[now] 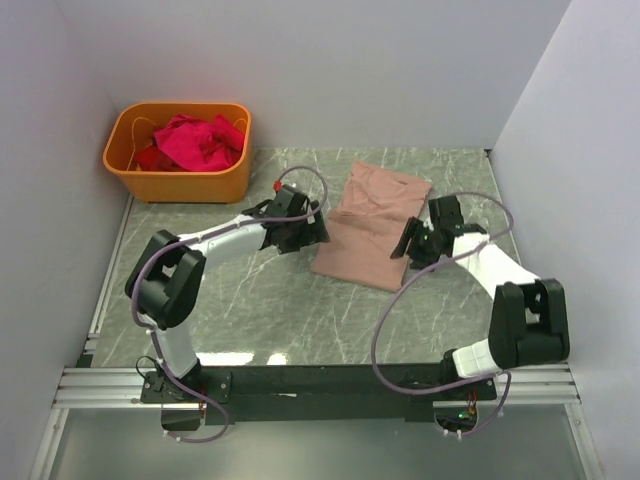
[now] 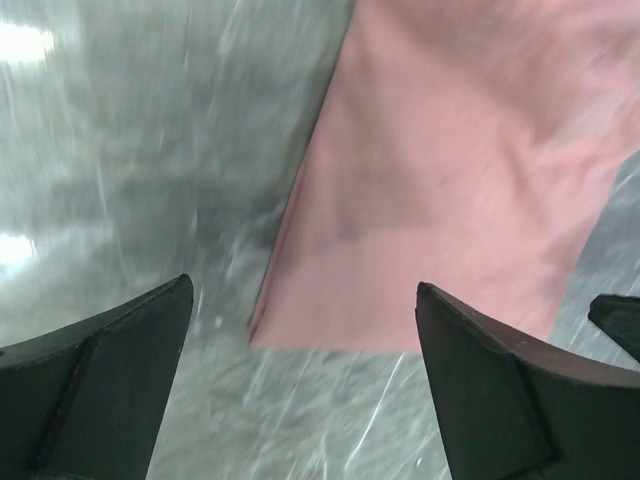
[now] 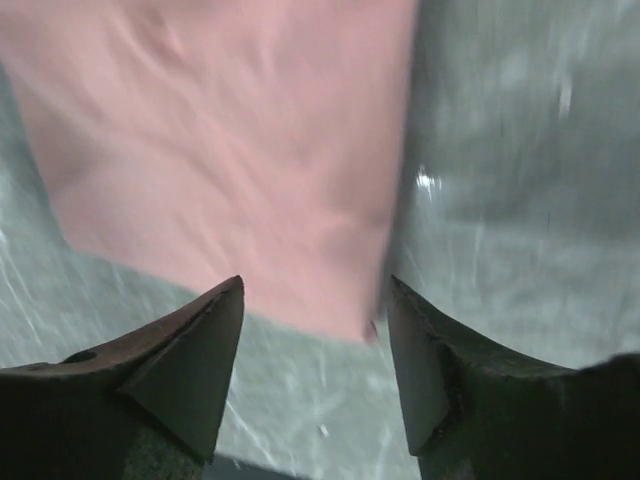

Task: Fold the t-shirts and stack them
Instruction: Fold the tshirt

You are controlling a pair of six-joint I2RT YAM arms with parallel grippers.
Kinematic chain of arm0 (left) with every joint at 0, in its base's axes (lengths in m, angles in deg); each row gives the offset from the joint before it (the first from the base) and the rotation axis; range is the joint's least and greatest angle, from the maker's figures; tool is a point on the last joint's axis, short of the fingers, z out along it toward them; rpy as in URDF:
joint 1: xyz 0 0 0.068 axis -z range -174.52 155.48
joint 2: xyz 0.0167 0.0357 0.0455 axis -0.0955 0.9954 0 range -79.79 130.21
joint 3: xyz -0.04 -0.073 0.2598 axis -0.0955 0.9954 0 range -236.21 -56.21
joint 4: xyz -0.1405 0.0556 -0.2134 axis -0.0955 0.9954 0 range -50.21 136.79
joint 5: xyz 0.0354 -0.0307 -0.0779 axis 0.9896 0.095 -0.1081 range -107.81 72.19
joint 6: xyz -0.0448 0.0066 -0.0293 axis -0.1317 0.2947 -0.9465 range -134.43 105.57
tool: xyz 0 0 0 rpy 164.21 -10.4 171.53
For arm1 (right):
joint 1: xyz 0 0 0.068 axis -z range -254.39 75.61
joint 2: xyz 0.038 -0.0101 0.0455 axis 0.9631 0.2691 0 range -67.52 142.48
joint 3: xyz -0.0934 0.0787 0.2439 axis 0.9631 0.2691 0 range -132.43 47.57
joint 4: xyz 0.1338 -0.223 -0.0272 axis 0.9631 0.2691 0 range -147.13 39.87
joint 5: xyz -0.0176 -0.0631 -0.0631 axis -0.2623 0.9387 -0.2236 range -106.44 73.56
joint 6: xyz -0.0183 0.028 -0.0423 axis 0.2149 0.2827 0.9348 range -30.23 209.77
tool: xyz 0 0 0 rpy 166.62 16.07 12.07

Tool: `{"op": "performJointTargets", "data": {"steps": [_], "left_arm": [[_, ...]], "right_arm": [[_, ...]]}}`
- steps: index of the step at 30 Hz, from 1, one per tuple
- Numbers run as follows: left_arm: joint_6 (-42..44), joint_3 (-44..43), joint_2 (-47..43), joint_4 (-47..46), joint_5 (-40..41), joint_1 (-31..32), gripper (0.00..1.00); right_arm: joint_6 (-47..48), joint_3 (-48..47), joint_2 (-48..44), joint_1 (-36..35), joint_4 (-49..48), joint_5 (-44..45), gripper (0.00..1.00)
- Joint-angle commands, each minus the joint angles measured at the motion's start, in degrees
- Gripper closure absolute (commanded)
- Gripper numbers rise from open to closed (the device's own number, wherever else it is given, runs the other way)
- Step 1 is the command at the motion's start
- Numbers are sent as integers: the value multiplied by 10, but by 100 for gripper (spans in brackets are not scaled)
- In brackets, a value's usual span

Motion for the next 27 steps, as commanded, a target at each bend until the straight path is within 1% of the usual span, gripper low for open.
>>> {"op": "performJointTargets", "data": {"steps": [1, 2, 4, 5, 8, 9, 10, 11, 14, 16, 17, 18, 19, 22, 23, 24, 25, 26, 27], "left_arm": [[-21, 46, -26, -42, -34, 11, 3], [-22, 48, -23, -38, -32, 14, 7], [-26, 52, -14, -24, -20, 22, 11], [-32, 52, -9, -21, -15, 24, 16], [-42, 55, 1, -14, 5, 30, 24], [-42, 56, 2, -16, 5, 31, 30], [-44, 60, 5, -19, 5, 31, 31], [-44, 60, 7, -22, 3, 32, 36], [-43, 55, 18, -20, -5, 36, 42], [-44, 54, 24, -17, -3, 44, 47], [-50, 54, 26, -14, 4, 45, 51], [-50, 54, 30, -8, 5, 47, 53], [-50, 54, 32, -6, 5, 47, 54], [-54, 56, 37, -4, 5, 47, 65], [-50, 56, 39, -7, 5, 47, 69], [-49, 55, 43, -9, 5, 47, 85], [-48, 52, 44, -14, 5, 47, 93], [-44, 51, 46, -14, 5, 47, 99], [-44, 50, 47, -13, 5, 48, 99]], "right_arm": [[6, 55, -51, -4, -4, -38, 35], [6, 67, -57, -4, -9, -46, 40], [2, 97, -62, -5, -21, -68, 44], [-1, 106, -61, -5, -27, -75, 48], [-5, 125, -52, -6, -42, -102, 53], [-6, 131, -49, -6, -45, -103, 54], [-6, 133, -46, -6, -48, -101, 54], [-6, 134, -44, -6, -48, -97, 55], [-5, 144, -36, -6, -54, -98, 56], [-8, 149, -27, -6, -64, -103, 57], [-8, 151, -24, -7, -67, -104, 57], [-11, 153, -18, -7, -68, -104, 58], [-12, 154, -16, -7, -72, -104, 59], [-14, 159, -12, -8, -81, -92, 64], [-13, 160, -11, -7, -83, -90, 68], [-13, 160, -8, -7, -83, -89, 71], [-12, 159, -8, -7, -85, -91, 75], [-10, 160, -9, -7, -87, -93, 83], [-8, 161, -10, -8, -88, -93, 86]]}}
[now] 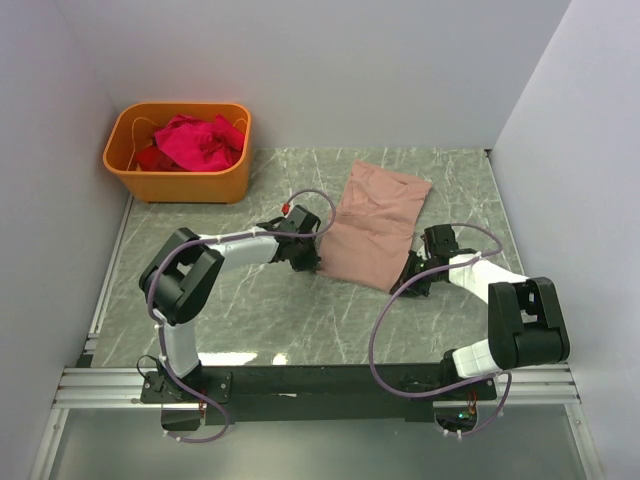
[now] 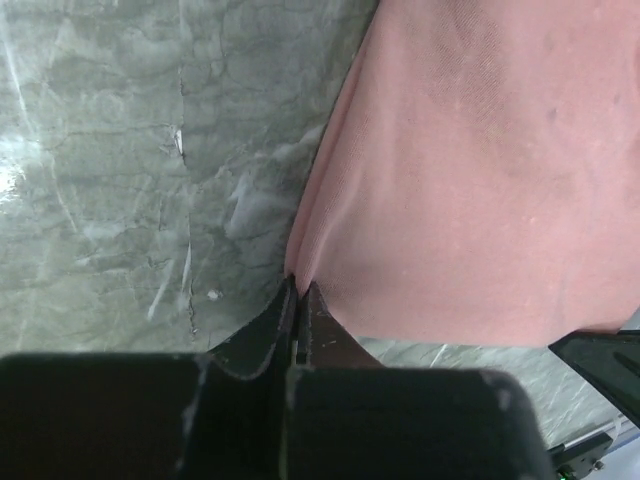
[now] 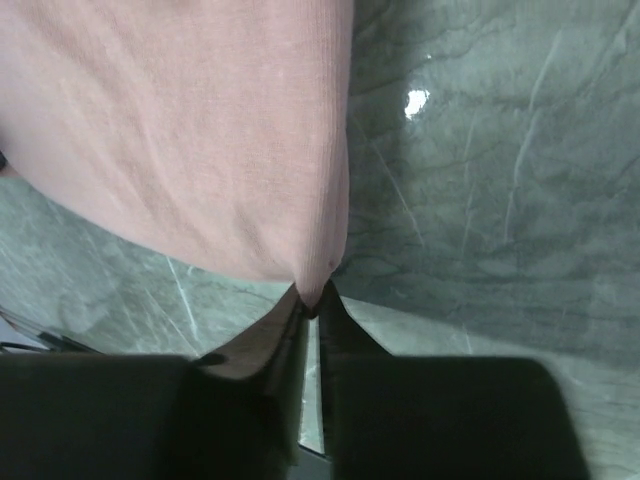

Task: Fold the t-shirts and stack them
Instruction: Fold the tshirt

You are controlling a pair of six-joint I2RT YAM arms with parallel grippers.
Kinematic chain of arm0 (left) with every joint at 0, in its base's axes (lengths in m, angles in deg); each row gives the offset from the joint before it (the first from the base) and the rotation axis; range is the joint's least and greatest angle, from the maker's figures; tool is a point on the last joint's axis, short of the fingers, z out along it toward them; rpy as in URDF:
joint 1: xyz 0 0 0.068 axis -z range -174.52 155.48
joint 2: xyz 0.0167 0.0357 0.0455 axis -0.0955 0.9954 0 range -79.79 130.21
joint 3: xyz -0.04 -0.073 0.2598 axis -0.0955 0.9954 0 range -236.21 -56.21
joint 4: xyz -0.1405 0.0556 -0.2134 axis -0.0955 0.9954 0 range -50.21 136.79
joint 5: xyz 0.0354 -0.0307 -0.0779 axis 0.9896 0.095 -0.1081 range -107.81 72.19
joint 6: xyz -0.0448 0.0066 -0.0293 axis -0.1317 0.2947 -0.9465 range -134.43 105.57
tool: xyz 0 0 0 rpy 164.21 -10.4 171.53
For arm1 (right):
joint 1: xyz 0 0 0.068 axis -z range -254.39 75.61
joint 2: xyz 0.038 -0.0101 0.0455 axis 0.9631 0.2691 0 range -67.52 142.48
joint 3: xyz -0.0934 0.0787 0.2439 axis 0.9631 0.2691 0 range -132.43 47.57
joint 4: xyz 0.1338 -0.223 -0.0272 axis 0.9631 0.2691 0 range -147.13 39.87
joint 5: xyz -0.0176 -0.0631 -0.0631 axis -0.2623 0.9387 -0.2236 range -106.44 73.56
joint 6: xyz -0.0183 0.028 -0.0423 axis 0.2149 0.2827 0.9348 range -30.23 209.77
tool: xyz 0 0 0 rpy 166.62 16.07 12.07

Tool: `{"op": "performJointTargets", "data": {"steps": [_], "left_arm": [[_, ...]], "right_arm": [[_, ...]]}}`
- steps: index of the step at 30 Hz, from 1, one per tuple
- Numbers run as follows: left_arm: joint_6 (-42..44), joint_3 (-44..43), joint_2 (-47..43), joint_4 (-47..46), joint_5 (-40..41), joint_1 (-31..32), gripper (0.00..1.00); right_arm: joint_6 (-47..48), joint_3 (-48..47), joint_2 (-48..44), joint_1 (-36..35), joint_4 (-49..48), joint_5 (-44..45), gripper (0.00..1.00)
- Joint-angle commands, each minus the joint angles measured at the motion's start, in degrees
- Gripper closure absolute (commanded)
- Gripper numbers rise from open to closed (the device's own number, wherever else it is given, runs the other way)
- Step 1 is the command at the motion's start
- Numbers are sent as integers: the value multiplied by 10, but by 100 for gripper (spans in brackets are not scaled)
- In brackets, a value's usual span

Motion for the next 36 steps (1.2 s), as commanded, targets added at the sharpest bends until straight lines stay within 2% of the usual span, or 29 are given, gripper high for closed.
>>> {"op": "performJointTargets", "data": {"steps": [1, 2, 7, 12, 17, 21, 22, 25, 30, 36], "left_arm": [[4, -3, 10, 4, 26, 6, 99], [2, 3, 0, 7, 30, 6, 99], [-3, 82, -72, -7, 40, 14, 99], [-24, 151, -163, 83, 82, 35, 99], [-79, 186, -284, 165, 84, 81, 99], [-118, 177, -356, 226, 111, 108, 99], [-125, 172, -366, 244, 127, 108, 99], [-112, 132, -382, 259, 167, 102, 99], [-84, 51, -357, 251, 225, 79, 99], [-27, -18, -296, 162, 220, 8, 99]], "right_arm": [[7, 7, 0, -4, -25, 4, 93], [9, 10, -6, -4, -26, 4, 100], [23, 39, -46, -12, 0, -31, 100], [43, 91, -140, -32, 82, -83, 100], [-30, 89, -264, -153, 139, -100, 100], [-45, 51, -319, -163, 195, -93, 100], [-39, 34, -320, -162, 207, -43, 100], [-1, -38, -292, -138, 234, 16, 100], [38, -133, -233, -88, 218, 10, 100], [33, -204, -179, -24, 184, 4, 100]]}}
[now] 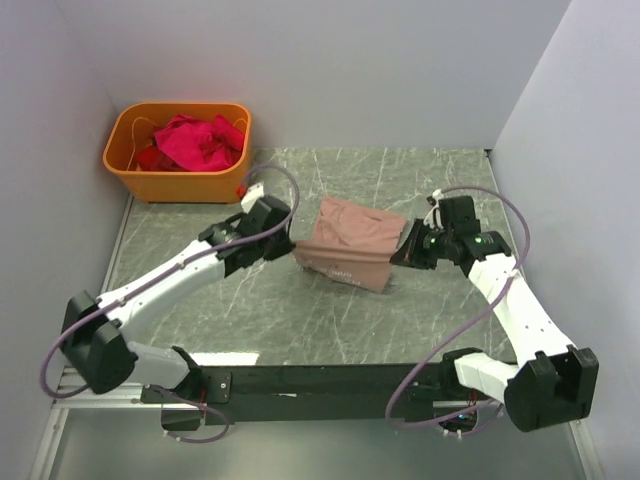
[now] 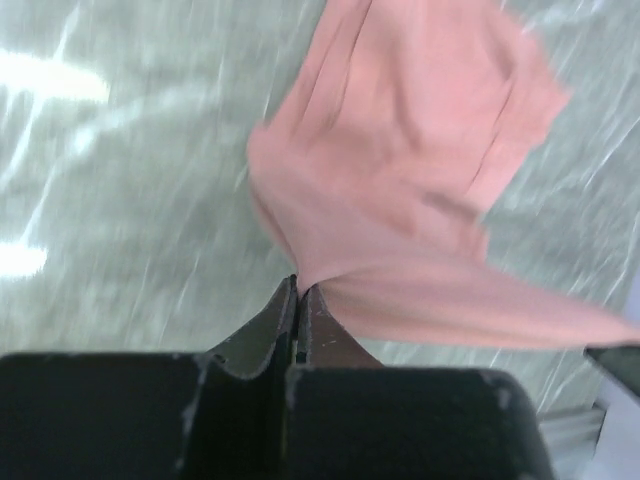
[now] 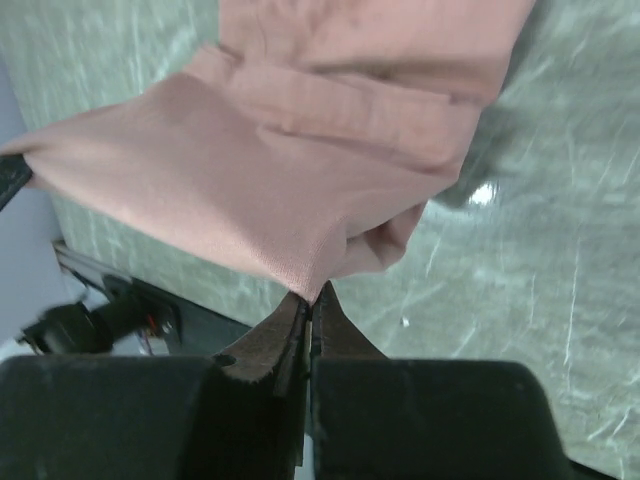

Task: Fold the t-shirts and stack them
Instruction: Fold the tshirt

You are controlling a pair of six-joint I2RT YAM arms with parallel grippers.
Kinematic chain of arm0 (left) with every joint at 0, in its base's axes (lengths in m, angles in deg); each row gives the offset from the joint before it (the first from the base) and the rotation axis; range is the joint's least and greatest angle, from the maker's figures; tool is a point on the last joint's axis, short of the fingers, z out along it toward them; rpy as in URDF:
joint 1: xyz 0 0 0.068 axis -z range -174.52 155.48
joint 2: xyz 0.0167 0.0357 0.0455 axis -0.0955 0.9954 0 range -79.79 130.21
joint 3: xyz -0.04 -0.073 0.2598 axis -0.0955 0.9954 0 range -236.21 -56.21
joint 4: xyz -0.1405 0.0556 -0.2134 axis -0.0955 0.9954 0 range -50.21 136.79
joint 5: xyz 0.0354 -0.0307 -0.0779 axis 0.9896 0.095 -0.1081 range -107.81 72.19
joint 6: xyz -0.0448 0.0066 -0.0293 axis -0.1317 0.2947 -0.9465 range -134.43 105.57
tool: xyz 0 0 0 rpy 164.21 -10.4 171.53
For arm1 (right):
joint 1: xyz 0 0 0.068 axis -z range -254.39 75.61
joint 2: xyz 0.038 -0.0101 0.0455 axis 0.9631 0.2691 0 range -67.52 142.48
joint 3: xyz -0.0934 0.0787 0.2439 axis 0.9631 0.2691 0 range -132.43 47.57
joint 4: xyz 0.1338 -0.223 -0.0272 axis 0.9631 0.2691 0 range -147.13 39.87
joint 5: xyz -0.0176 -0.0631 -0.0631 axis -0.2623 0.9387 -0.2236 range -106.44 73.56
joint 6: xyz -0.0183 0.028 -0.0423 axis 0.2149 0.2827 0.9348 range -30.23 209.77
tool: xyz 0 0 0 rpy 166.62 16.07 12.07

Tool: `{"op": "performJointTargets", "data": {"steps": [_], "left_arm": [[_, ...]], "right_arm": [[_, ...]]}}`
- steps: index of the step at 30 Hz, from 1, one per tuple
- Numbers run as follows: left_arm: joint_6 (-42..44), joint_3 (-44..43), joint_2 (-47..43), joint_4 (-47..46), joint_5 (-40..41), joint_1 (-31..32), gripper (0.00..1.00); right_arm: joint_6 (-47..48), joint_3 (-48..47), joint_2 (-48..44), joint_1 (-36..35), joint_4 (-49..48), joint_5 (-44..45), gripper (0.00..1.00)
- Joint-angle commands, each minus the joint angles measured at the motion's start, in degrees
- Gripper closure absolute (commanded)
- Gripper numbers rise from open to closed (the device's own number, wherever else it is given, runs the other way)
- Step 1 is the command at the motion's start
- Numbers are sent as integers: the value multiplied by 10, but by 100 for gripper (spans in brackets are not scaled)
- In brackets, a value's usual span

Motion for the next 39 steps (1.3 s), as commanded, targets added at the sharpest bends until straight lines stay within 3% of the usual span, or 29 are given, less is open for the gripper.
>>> {"op": "performJointTargets", "data": {"steps": [1, 11, 24, 26, 27, 28, 29, 30, 31, 32, 34, 39], "left_arm": [[64, -60, 39, -51, 31, -41, 99], [142, -276, 252, -91, 0, -102, 99], [176, -423, 449, -112, -56, -143, 99], [181, -454, 481, -110, -82, -150, 90], [185, -466, 492, -104, -85, -151, 83], [187, -478, 508, -101, -85, -151, 54], [191, -500, 516, -100, -94, -152, 34], [213, -510, 521, -100, -103, -153, 3], [221, -521, 530, -95, -107, -153, 1], [225, -541, 531, -87, -110, -153, 0], [235, -545, 519, -83, -109, -153, 1], [227, -407, 436, -143, -118, -153, 1]], "right_arm": [[14, -47, 21, 31, -21, 9, 100], [10, -117, 123, 88, -44, 11, 100], [10, -247, 357, 109, -80, 10, 99], [9, -283, 405, 109, -78, 19, 88], [11, -296, 419, 109, -85, 10, 74], [12, -314, 442, 109, -94, 3, 65], [11, -326, 453, 109, -95, -2, 56], [13, -341, 464, 109, -87, -11, 47], [18, -361, 476, 109, -84, -22, 44], [19, -366, 478, 109, -81, -23, 33], [32, -356, 462, 109, -85, -24, 30], [34, -237, 383, 92, -104, 20, 18]]}}
